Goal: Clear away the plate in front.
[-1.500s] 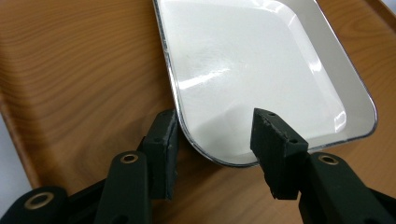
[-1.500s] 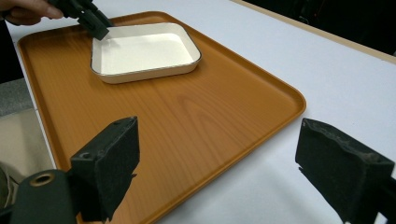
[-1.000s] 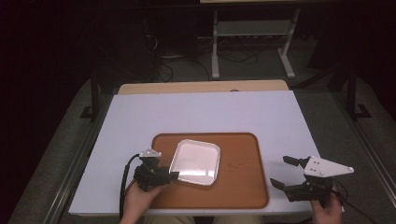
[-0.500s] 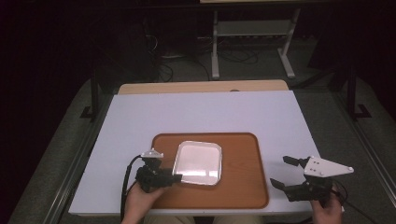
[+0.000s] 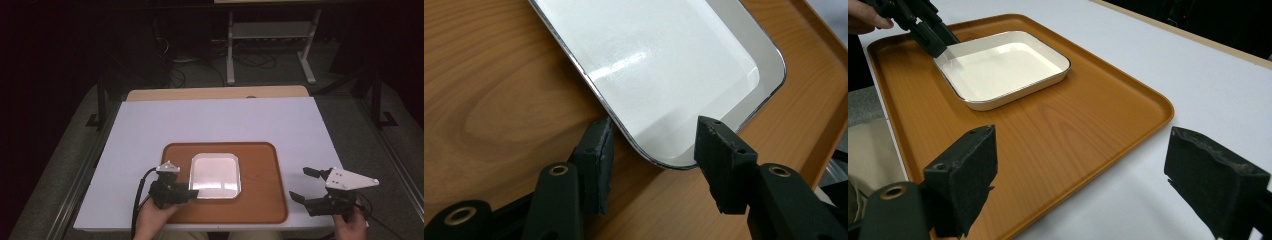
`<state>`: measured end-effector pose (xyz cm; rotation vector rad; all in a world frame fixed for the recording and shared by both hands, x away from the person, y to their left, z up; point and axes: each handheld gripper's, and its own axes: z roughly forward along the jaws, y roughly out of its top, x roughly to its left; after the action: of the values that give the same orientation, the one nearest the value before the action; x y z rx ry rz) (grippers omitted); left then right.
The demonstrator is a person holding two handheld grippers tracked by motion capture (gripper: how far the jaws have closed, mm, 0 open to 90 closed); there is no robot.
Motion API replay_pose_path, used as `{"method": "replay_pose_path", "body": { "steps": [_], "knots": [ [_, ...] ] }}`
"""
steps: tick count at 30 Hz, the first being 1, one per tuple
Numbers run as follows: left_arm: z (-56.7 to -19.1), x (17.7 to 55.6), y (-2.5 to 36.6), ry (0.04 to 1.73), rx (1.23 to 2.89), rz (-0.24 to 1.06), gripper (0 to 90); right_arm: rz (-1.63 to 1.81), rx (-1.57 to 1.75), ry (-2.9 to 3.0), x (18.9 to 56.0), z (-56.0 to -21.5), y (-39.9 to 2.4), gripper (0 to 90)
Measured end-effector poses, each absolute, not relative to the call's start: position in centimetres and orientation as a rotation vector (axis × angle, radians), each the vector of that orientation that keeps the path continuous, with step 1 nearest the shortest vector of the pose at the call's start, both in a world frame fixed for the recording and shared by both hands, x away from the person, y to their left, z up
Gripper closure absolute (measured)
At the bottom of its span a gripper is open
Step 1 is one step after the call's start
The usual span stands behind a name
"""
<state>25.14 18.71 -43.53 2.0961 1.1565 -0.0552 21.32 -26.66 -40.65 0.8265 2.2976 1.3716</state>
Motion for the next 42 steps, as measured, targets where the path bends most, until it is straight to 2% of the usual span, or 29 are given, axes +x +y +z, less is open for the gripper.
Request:
{"method": "replay_pose_path", "body": {
  "steps": [14, 29, 42],
  "knots": [
    [-43.52, 25.0, 18.38, 1.143, 2.12, -0.015, 51.7, 1.372, 0.824, 2.3, 21.32, -40.65, -26.63, 12.8],
    [-43.76, 25.16, 18.56, 1.15, 2.137, 0.029, 60.4, 1.372, 0.824, 2.3, 21.31, -40.64, -26.61, 12.8],
    [-43.26, 25.33, 19.37, 1.141, 2.099, 0.063, 52.9, 1.371, 0.823, 2.302, 21.33, -40.65, -26.61, 12.7]
  ]
}}
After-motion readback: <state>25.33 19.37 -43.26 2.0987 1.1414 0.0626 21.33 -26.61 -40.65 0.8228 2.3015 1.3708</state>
